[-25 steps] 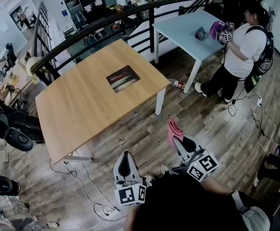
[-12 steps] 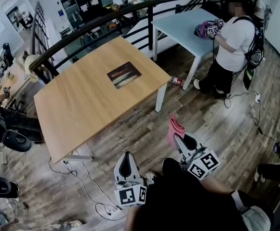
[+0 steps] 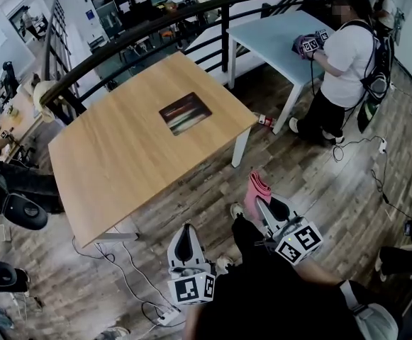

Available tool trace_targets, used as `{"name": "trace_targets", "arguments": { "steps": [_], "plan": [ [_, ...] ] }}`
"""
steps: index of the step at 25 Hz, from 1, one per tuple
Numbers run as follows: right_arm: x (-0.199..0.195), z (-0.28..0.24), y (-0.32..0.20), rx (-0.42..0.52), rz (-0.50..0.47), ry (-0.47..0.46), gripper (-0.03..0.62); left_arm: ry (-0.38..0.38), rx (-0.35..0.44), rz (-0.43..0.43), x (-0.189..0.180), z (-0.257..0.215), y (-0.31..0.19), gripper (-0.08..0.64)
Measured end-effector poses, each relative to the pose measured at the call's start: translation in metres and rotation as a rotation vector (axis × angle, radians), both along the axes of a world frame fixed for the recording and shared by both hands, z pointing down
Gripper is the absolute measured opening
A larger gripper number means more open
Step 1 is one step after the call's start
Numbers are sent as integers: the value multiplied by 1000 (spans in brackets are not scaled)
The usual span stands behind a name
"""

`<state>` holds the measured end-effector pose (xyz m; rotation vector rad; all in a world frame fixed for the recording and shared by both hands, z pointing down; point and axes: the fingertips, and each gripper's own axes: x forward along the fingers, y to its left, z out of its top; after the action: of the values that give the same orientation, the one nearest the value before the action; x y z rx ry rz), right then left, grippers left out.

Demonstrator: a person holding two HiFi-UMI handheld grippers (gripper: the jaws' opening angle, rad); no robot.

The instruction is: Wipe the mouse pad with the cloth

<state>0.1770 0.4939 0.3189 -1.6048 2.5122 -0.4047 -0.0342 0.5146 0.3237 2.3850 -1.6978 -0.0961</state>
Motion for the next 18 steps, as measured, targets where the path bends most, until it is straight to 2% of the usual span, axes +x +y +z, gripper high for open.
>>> {"name": "trace_targets", "arguments": {
  "steps": [18],
  "plan": [
    [41, 2, -209, -21, -106, -4, 60, -24, -29, -79, 54, -5, -193, 23]
  ]
}}
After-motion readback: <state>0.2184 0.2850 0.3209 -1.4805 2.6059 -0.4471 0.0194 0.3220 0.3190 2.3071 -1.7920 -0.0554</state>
